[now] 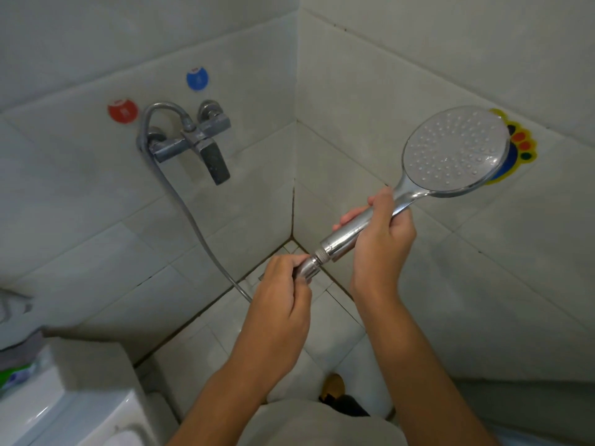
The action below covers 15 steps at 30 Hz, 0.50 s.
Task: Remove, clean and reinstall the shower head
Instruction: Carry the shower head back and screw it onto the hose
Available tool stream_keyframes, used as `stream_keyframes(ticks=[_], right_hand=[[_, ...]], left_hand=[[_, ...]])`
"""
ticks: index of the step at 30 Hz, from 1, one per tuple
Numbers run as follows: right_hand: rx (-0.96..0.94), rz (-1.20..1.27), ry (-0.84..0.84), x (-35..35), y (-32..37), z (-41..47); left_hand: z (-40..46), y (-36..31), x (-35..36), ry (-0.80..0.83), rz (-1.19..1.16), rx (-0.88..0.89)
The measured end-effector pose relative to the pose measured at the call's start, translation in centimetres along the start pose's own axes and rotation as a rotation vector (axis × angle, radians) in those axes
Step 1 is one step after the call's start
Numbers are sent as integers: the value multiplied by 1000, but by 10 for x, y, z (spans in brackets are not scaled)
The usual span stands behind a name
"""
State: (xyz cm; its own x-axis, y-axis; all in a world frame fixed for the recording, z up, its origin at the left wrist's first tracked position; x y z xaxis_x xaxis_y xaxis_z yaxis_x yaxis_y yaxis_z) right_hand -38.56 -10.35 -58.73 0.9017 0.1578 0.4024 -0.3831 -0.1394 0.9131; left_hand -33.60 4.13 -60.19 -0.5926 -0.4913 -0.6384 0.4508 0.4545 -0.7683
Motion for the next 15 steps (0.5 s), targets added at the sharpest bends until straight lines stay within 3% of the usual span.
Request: stream_keyframes(ticks=[15], right_hand=[[84,-2,-5,-3,-9,-16]], left_hand=[[-16,5,-11,-2,96,66]])
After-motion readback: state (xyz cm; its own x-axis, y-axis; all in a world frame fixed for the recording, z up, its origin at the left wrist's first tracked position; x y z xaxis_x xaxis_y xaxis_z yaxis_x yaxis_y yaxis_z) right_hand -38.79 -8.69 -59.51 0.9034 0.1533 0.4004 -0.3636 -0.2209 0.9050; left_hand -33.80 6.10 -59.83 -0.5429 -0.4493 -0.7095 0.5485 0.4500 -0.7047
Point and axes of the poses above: each hand's wrist, its own z-axis towards the middle knuckle, its own x-axis out of the palm, y = z × x, the point moved 5 cm from there along z, towards the middle knuckle, and after that the axes turned 11 degrees about z, right-handed, at the moved point
